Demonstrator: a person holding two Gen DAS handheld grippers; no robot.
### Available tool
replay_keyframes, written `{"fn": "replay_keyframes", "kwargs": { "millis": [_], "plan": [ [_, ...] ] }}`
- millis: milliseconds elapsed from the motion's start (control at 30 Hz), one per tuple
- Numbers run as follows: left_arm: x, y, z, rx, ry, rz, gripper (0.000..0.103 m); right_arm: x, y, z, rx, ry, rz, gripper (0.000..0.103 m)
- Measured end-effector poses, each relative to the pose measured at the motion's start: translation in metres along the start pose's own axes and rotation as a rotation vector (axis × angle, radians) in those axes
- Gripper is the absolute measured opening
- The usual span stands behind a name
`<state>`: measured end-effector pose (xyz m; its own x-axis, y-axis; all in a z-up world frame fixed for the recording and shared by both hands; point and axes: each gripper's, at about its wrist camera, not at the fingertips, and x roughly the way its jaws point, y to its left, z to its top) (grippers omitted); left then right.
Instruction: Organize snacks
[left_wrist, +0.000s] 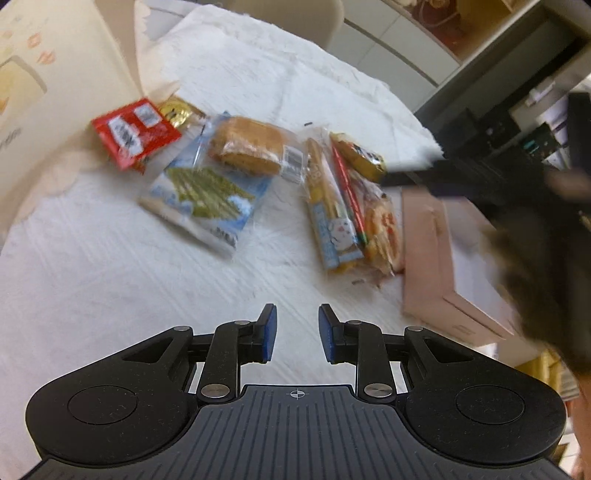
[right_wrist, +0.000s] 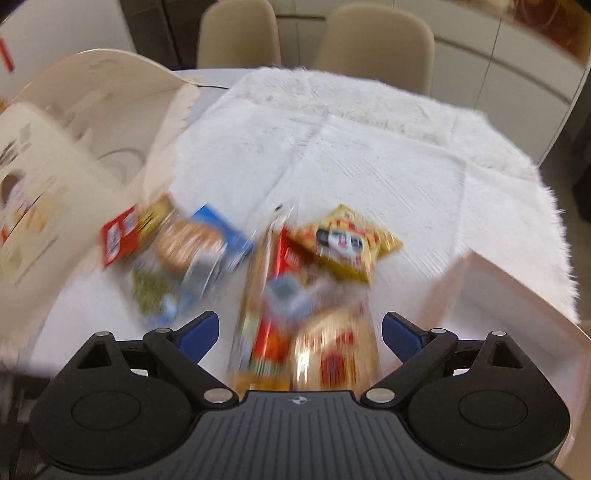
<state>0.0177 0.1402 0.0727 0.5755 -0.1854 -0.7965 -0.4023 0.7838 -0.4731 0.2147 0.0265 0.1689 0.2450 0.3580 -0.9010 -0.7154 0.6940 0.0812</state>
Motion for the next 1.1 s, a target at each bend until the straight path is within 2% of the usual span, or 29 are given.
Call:
{"fn": "replay_keyframes", "kwargs": {
  "millis": [133,200,267,333,467,533,667,800,867,933,1000,1100],
  "plan": [
    [-0.009,0.009,-0.018,-0.011,0.031,-0.021,0.028,0.05,0.0,0.011,0.021,0.039,-0.07,0.095],
    [-0.012,0.017,-0.025,-0.021,0.04,-0.004,0.028,0.063,-0.001,0.003,0.068,0.077,-0.065,0.095],
    [-0.015,0.026,-0.027,-0.045,0.039,0.016,0.028,0.063,-0.004,-0.007,0.189,0.093,0.024,0.095],
    [-0.018,0.034,-0.025,-0.068,0.03,0.031,0.028,0.061,0.004,-0.015,0.233,0.138,0.135,0.094],
    [-0.026,0.039,-0.018,-0.067,0.008,0.037,0.028,0.043,0.025,-0.034,0.211,0.166,0.258,0.094],
    [-0.03,0.037,-0.013,-0.052,-0.003,0.04,0.028,0.026,0.027,-0.043,0.209,0.141,0.271,0.094],
    [-0.028,0.03,-0.005,-0.017,-0.011,0.034,0.028,-0.019,0.013,-0.067,0.222,0.052,0.24,0.094],
    [-0.016,0.021,0.0,0.005,-0.008,0.014,0.028,-0.041,-0.008,-0.102,0.201,0.056,0.224,0.094],
    [-0.008,0.015,0.003,0.012,-0.002,0.008,0.028,-0.044,-0.021,-0.124,0.195,0.089,0.208,0.094],
    [-0.004,0.007,0.005,0.03,-0.003,-0.002,0.028,-0.041,-0.034,-0.137,0.202,0.092,0.151,0.094],
    [0.0,-0.001,0.007,0.051,0.0,-0.005,0.029,-0.033,-0.046,-0.139,0.223,0.053,0.065,0.093],
    [0.003,-0.009,0.008,0.06,-0.003,0.007,0.028,-0.022,-0.056,-0.132,0.305,-0.018,0.077,0.092]
  ]
}}
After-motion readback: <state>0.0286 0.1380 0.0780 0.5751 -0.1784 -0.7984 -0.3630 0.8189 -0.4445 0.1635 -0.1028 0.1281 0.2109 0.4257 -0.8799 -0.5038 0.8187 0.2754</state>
